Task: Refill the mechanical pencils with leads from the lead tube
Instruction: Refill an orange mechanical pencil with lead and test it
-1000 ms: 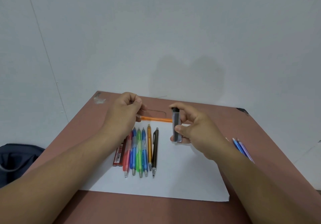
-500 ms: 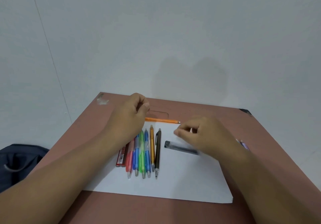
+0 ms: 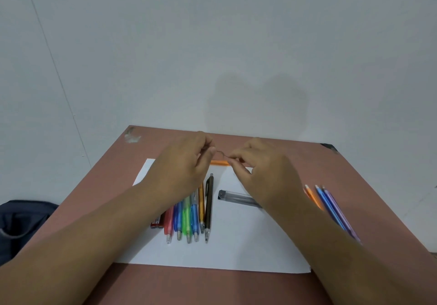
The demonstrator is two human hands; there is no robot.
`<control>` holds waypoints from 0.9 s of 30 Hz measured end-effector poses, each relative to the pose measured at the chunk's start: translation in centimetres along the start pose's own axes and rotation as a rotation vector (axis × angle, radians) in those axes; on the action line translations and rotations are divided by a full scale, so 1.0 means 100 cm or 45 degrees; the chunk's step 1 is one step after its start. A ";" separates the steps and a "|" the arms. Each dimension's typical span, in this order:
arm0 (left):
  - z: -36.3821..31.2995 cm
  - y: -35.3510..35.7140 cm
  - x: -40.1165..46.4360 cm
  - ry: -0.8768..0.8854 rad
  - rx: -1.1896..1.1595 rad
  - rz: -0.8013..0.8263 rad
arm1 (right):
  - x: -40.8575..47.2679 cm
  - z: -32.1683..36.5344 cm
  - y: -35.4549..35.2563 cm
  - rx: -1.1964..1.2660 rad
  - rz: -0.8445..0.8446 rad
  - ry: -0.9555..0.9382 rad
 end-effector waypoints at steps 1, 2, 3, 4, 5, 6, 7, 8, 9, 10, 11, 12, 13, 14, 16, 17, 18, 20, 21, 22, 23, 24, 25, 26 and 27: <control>0.000 0.001 0.000 0.014 0.000 0.005 | 0.000 0.001 0.000 -0.026 -0.007 -0.017; 0.000 0.001 0.001 0.028 -0.006 0.014 | 0.000 0.001 0.001 -0.043 -0.015 -0.020; 0.001 0.002 0.001 0.046 -0.011 0.022 | 0.000 0.001 0.001 -0.050 -0.022 -0.011; 0.002 0.003 0.001 0.065 -0.010 0.022 | 0.000 0.000 0.001 -0.050 -0.027 0.002; 0.002 0.003 0.002 0.082 -0.006 0.016 | 0.000 0.000 0.002 -0.051 -0.028 0.011; 0.003 0.004 0.002 0.093 -0.001 0.009 | 0.000 -0.001 0.002 -0.053 -0.026 0.009; 0.003 0.004 0.002 0.099 0.001 0.003 | 0.000 -0.001 0.003 -0.051 -0.017 0.002; 0.003 0.005 0.002 0.106 0.002 -0.003 | 0.001 -0.002 0.003 -0.049 -0.006 -0.005; 0.003 0.005 0.002 0.116 0.004 -0.011 | 0.001 -0.002 0.003 -0.049 0.003 -0.011; 0.003 0.006 0.002 0.125 0.006 -0.018 | 0.001 -0.002 0.004 -0.050 0.008 -0.017; 0.004 0.006 0.002 0.135 0.007 -0.022 | 0.001 -0.001 0.004 -0.052 0.008 -0.021; 0.005 0.007 0.003 0.143 -0.001 -0.019 | 0.001 0.000 0.005 -0.051 0.006 -0.020; 0.006 0.008 0.003 0.146 -0.020 -0.007 | 0.001 0.000 0.005 -0.046 0.002 -0.015; 0.007 0.008 0.004 0.145 -0.048 0.016 | 0.001 0.001 0.004 -0.041 -0.004 -0.010; 0.008 0.008 0.005 0.138 -0.093 0.058 | 0.002 0.001 0.001 -0.032 -0.020 0.019; 0.009 0.009 0.007 0.125 -0.090 0.065 | 0.002 0.001 -0.001 -0.024 -0.030 0.042; 0.010 0.009 0.009 0.097 -0.055 0.066 | 0.003 0.000 -0.004 -0.012 -0.040 0.068; 0.015 0.010 0.015 0.009 0.093 0.074 | 0.003 -0.001 -0.009 0.044 -0.057 0.150; 0.018 0.010 0.018 -0.043 0.173 0.096 | 0.004 -0.002 -0.011 0.090 -0.057 0.209; 0.022 0.012 0.020 -0.083 0.239 0.125 | 0.004 -0.004 -0.013 0.143 -0.053 0.272; 0.025 0.013 0.021 -0.111 0.287 0.154 | 0.004 -0.005 -0.014 0.192 -0.046 0.332; 0.029 0.014 0.022 -0.134 0.325 0.181 | 0.003 -0.005 -0.016 0.229 -0.042 0.383; 0.032 0.015 0.022 -0.158 0.351 0.204 | 0.003 -0.006 -0.017 0.257 -0.040 0.424; 0.033 0.015 0.023 -0.189 0.364 0.223 | 0.003 -0.006 -0.019 0.286 -0.041 0.459; 0.034 0.016 0.023 -0.215 0.367 0.233 | 0.003 -0.005 -0.020 0.322 -0.045 0.489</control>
Point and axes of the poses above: each hand's wrist, its own x-axis towards the middle knuckle, its own y-axis out of the palm, z = x × y, the point moved 2 cm from there along x, towards the middle knuckle, and after that the axes turned 11 degrees about -y, right-handed, at the moved point
